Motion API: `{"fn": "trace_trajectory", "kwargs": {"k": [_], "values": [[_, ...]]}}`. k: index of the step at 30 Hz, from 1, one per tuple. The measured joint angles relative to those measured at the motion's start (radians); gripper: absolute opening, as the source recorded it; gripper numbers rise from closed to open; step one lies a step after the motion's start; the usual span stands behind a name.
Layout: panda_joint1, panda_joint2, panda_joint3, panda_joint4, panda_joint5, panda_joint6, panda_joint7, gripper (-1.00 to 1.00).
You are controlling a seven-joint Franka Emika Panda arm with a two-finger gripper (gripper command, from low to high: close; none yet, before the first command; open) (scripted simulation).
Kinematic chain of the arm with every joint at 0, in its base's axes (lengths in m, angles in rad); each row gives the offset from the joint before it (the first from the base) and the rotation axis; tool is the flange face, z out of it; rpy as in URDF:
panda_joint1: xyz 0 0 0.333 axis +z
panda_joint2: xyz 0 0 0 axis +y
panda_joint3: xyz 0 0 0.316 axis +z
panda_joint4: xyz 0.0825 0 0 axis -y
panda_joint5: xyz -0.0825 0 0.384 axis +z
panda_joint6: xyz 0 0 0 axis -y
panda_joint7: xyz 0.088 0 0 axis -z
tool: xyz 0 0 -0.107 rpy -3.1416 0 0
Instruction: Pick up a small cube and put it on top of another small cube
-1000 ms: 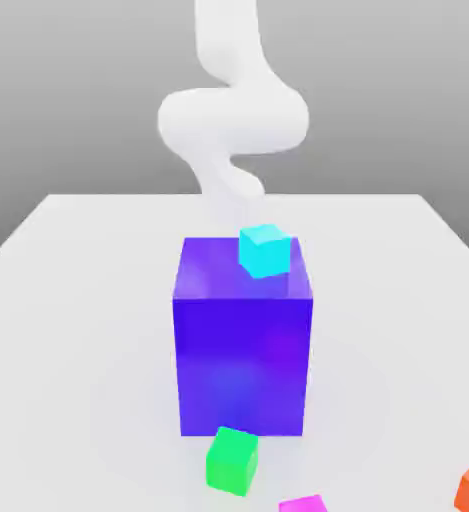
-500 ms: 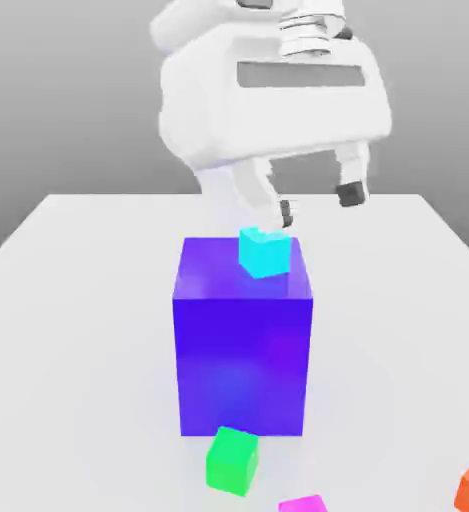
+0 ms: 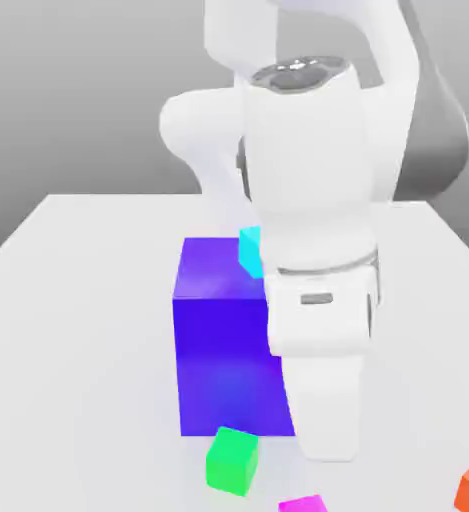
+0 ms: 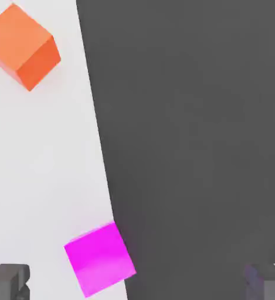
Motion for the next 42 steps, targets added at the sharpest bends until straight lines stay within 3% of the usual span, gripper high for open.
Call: {"fn": "trace_trajectory", "kwargs": {"k": [7,11,12,18,23,33,42], "values": [[-0.006,0.147,0.018,-0.001,-0.100,0.072,-0.183,0.00],[-0.039,0.285,0.062,0.027,-0.069,0.172,-0.239,0.00],[-0.048,0.311,0.074,0.033,-0.059,0.192,-0.246,-1.00],[-0.053,0.324,0.079,0.036,-0.055,0.200,-0.250,-1.00],[-0.019,0.183,0.034,0.003,-0.107,0.094,-0.214,-1.00],[-0.172,-0.090,0.165,-0.020,0.306,-0.132,-0.622,-1.00],[-0.186,-0.388,0.146,-0.050,0.476,-0.297,-0.858,-1.00]]}}
